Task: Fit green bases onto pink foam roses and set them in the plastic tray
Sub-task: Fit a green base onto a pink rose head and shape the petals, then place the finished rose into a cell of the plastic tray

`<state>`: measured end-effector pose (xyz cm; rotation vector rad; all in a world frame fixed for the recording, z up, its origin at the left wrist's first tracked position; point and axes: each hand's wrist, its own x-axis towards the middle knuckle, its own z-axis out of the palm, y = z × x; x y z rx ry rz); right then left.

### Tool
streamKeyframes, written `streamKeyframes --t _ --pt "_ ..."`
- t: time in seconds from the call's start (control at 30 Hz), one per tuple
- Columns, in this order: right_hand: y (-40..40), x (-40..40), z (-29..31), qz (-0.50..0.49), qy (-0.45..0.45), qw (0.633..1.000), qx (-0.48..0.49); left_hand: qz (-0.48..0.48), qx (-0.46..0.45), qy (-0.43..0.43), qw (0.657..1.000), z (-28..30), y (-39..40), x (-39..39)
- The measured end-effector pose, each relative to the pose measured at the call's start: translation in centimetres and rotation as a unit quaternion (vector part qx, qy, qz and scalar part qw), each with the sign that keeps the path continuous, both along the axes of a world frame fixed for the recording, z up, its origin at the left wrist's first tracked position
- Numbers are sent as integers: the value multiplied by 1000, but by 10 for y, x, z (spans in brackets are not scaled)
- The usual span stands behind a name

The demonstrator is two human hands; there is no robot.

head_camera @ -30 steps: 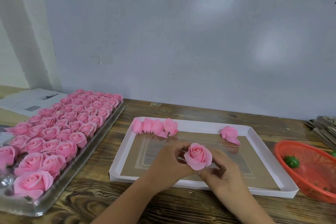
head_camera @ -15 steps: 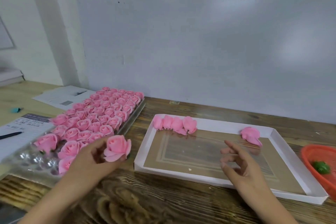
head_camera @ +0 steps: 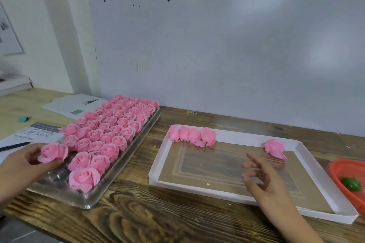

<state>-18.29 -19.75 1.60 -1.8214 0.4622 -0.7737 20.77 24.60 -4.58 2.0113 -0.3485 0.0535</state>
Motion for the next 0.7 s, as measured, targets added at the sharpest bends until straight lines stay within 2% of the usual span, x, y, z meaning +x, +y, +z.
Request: streamKeyframes --t 0.1,0.23,0.37,0.47,0.53,0.6,0.7 --pt "0 0 -1 -8 3 1000 -10 6 76 2 997 -13 25 56" --pt "0 -1 0 -5 16 999 -35 7 123 5 992 -19 39 91" --pt "1 -1 0 -2 20 999 -49 29 185 -34 982 6 18 60" --pt "1 -2 0 -1 18 998 -52 41 263 -113 957 37 -2 31" --pt "1 -2 0 -3 17 998 -53 57 253 -111 960 50 -10 14" --pt "1 -2 0 -5 16 998 -54 56 189 -70 978 56 -13 5" --pt "0 -2 -1 -6 15 998 -56 58 156 -22 986 54 -13 7"
